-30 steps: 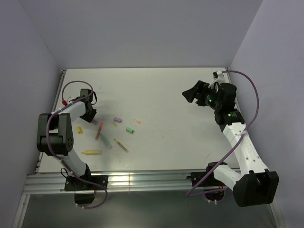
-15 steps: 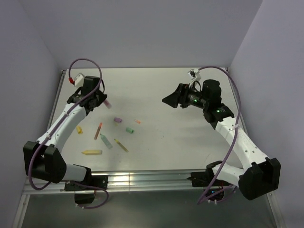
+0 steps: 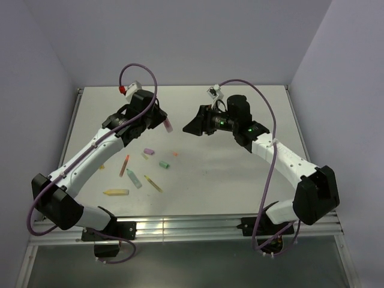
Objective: Insert the pens into the pen caps
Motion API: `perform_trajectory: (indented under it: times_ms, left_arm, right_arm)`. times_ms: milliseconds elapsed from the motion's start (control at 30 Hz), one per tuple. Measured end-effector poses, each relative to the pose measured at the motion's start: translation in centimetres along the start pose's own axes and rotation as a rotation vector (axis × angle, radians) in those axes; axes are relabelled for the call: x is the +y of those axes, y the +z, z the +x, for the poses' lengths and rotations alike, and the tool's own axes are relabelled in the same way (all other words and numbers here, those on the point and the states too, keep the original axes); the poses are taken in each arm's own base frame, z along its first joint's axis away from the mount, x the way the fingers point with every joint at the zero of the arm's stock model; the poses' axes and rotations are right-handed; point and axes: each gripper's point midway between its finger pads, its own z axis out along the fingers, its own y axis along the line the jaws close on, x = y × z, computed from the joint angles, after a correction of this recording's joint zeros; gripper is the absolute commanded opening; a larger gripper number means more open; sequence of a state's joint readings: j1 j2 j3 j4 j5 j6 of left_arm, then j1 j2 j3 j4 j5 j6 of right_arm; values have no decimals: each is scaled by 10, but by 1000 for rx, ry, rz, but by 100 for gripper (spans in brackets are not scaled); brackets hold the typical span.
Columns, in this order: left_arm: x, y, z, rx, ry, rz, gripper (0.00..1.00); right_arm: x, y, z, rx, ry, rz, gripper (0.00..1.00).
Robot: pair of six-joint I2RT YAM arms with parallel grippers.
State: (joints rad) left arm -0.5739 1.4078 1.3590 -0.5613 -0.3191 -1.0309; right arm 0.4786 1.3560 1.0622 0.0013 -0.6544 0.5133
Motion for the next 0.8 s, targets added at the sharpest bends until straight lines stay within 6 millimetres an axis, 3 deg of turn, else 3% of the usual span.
perform_trajectory:
  times_ms: [367, 800]
  left_arm:
    - [-29, -3, 26, 45, 34, 46, 0]
    - [-40, -7, 41, 60, 38, 61, 0]
  right_arm:
    - [10, 36, -5, 1, 8, -48, 61]
    - [2, 55, 3, 31, 31, -35, 49]
